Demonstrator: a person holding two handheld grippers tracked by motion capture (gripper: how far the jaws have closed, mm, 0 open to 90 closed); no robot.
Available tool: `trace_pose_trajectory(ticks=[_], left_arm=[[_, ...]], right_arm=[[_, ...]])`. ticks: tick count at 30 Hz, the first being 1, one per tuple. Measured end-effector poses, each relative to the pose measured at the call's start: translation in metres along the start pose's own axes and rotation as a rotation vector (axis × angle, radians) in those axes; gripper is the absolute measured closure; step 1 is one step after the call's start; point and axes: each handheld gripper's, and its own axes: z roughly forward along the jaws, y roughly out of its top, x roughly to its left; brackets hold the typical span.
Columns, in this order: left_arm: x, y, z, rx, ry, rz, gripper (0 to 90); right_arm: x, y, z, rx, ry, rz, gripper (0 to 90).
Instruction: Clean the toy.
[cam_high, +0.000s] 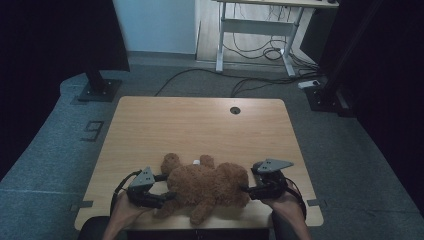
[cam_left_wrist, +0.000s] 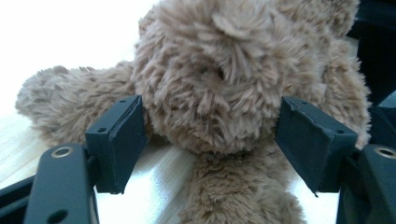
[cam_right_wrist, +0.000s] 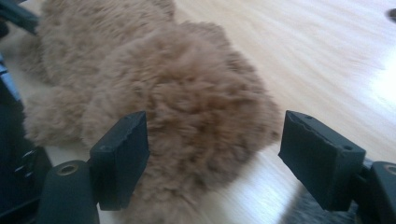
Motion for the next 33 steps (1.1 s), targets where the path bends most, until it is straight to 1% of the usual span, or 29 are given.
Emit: trace_pose_trajectory(ticks=[4,8,11,16,21,23,25,27,29,31,33], left_arm=[[0.002,0.000,0.004,0.005,-0.003,-0.009,22.8],[0.003,0.001,0.009,0.007,-0.011,-0.005,22.4],[0.003,0.002,0.012,0.009,-0.021,-0.002,22.8],[0.003,0.004,0.016,0.014,-0.035,0.005,24.4],[0.003,0.005,0.019,0.011,-0.051,0.013,30.0],[0.003,0.005,0.019,0.011,-0.056,0.017,32.6],[0.002,0.005,0.020,0.010,-0.061,0.020,37.3],[0.002,0.005,0.020,0.010,-0.061,0.017,39.5],[0.003,0.004,0.019,0.008,-0.065,0.011,39.6],[0.003,0.004,0.016,0.012,-0.059,0.004,37.7],[0.001,0.004,0.010,0.019,-0.040,0.010,35.3]], right_arm=[[0.004,0.000,0.010,0.016,0.041,-0.010,19.1],[0.004,-0.002,0.018,0.037,0.056,-0.013,14.8],[0.000,-0.005,0.023,0.041,0.081,0.007,13.6],[-0.002,-0.010,0.030,0.050,0.114,0.018,12.6],[0.000,-0.013,0.033,0.051,0.115,0.008,13.8],[0.000,-0.013,0.033,0.053,0.111,0.005,17.2],[0.002,-0.013,0.033,0.054,0.107,-0.004,21.3],[0.004,-0.013,0.032,0.051,0.100,-0.007,22.5],[0.003,-0.013,0.032,0.044,0.097,-0.006,22.1],[0.003,-0.013,0.030,0.034,0.095,0.002,20.5],[0.005,-0.013,0.025,0.016,0.082,-0.004,20.6]])
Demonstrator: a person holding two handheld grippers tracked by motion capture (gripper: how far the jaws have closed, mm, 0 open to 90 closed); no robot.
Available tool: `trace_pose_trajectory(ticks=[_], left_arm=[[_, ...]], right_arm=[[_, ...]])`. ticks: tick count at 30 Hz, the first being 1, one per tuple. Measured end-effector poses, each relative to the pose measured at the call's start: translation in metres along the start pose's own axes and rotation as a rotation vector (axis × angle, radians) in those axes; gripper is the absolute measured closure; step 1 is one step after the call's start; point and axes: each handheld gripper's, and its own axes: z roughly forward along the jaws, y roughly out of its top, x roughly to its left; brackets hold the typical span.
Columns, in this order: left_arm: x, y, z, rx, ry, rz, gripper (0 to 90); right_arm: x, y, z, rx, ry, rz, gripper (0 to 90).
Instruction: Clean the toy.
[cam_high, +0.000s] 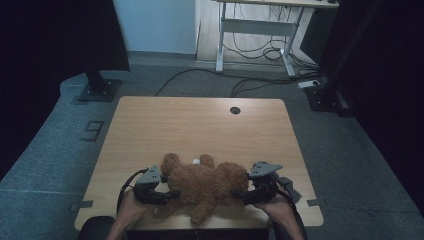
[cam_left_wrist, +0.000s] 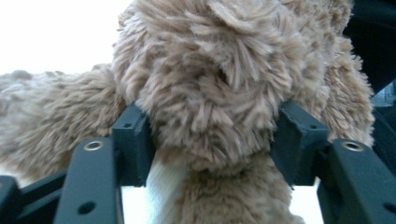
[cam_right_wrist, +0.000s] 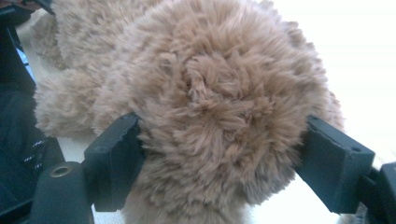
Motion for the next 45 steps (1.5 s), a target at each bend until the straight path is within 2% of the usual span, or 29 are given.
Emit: trace_pose_trajectory(ticks=[2,7,13,18,22,24,27,31,34,36,40,45], left_arm=[[-0.003,-0.001,-0.008,0.009,0.019,0.010,34.0],[-0.011,-0.011,-0.022,0.032,0.028,0.005,30.9],[-0.024,-0.031,-0.027,0.108,0.038,0.017,26.6],[-0.026,-0.041,-0.027,0.162,0.048,0.014,26.8],[-0.028,-0.043,-0.021,0.188,0.041,0.016,28.1],[-0.028,-0.043,-0.016,0.213,0.058,0.025,30.0],[-0.027,-0.043,-0.013,0.214,0.063,0.015,35.8],[-0.028,-0.041,-0.014,0.222,0.075,0.030,50.2],[-0.030,-0.039,-0.016,0.207,0.101,0.043,60.6],[-0.030,-0.037,-0.020,0.174,0.118,0.045,63.6],[-0.029,-0.030,-0.032,0.094,0.136,0.044,66.0],[-0.028,-0.012,-0.048,-0.008,0.162,0.059,67.2]], right_arm=[[0.002,-0.001,-0.006,-0.019,-0.006,-0.006,21.6],[0.012,-0.007,-0.014,0.009,-0.014,-0.024,21.7],[0.021,-0.021,-0.009,0.072,-0.031,-0.042,22.8],[0.026,-0.031,-0.004,0.105,-0.029,-0.054,27.6],[0.029,-0.033,0.001,0.114,-0.039,-0.062,35.3],[0.029,-0.033,0.002,0.113,-0.056,-0.068,42.5],[0.030,-0.033,0.002,0.113,-0.078,-0.069,53.1],[0.030,-0.033,0.002,0.103,-0.087,-0.062,64.5],[0.033,-0.032,0.001,0.090,-0.107,-0.079,72.4],[0.034,-0.030,0.001,0.097,-0.112,-0.090,75.0],[0.034,-0.025,-0.004,0.074,-0.119,-0.089,76.9],[0.032,-0.010,-0.018,0.020,-0.133,-0.094,78.2]])
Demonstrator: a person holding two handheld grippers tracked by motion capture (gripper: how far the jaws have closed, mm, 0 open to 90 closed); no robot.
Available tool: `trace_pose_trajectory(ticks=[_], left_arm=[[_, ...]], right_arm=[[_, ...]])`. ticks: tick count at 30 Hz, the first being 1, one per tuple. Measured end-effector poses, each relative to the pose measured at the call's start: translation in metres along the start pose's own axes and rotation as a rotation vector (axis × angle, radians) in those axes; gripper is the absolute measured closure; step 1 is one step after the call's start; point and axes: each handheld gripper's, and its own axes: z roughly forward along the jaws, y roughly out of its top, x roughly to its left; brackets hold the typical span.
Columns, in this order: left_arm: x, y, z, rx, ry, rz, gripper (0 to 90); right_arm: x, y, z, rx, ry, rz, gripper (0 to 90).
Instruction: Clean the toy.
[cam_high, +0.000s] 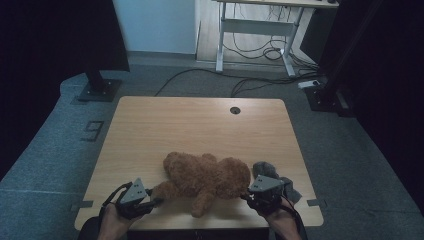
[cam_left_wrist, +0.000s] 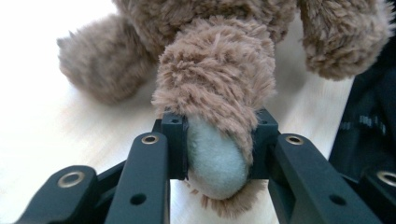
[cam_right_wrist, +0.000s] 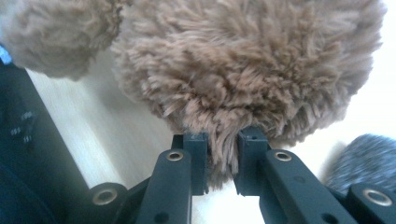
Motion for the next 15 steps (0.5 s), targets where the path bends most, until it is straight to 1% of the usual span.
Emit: trace_pose_trajectory(ticks=[4,5,8,11,15], left_arm=[[0.004,0.019,-0.011,-0.046,0.016,0.018,67.4],[0.005,0.024,-0.013,-0.054,0.018,0.023,67.4],[0.008,0.039,-0.022,-0.075,0.022,0.034,67.4],[0.010,0.050,-0.028,-0.088,0.020,0.037,67.2],[0.013,0.062,-0.035,-0.095,0.014,0.032,66.8]], right_arm=[[-0.006,0.014,-0.011,-0.033,-0.016,0.007,78.5],[-0.008,0.017,-0.014,-0.042,-0.020,0.004,78.5],[-0.014,0.027,-0.022,-0.070,-0.023,0.018,78.5],[-0.019,0.037,-0.030,-0.092,-0.026,0.034,78.4],[-0.025,0.048,-0.037,-0.103,-0.023,0.057,78.2]])
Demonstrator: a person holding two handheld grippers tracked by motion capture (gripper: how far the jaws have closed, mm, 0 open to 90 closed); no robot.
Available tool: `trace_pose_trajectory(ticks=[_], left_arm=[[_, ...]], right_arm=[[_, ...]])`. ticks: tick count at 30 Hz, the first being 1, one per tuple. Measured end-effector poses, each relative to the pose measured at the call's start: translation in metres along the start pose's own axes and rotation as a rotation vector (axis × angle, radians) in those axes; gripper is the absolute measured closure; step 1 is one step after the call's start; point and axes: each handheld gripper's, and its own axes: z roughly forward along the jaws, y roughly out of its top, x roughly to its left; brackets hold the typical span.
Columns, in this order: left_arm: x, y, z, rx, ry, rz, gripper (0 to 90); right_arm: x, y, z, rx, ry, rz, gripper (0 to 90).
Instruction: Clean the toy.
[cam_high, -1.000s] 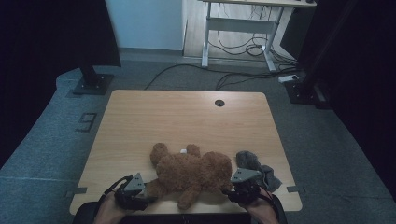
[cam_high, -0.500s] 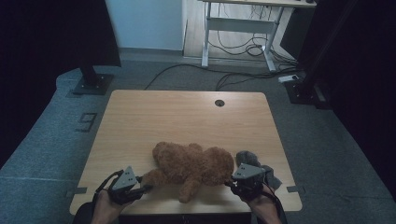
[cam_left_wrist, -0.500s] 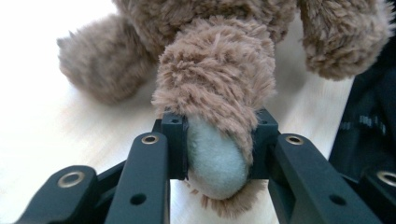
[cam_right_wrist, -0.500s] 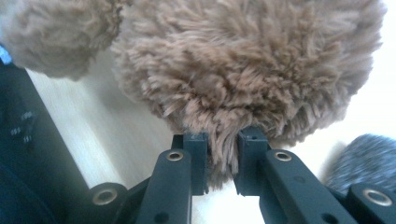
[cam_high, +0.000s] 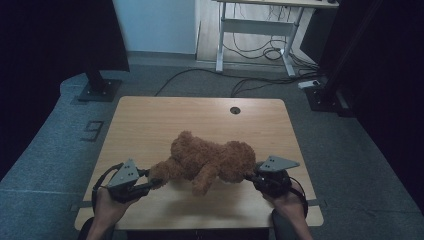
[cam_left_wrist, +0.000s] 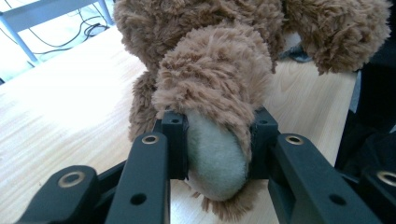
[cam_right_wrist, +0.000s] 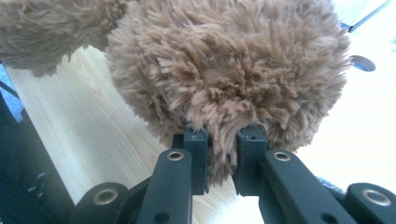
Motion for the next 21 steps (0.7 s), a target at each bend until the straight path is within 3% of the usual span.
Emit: trace_pose_trajectory(ticks=[12,21], left_arm=[[0.0029,0.0087,-0.0002,-0.009,-0.025,-0.025,66.8],[0.0072,0.0112,0.0019,-0.013,-0.042,-0.051,66.8]], right_arm=[[-0.0059,0.0070,-0.0030,0.019,-0.001,0.045,76.7],[-0.0073,0.0057,-0.0002,0.020,-0.013,0.049,76.0]])
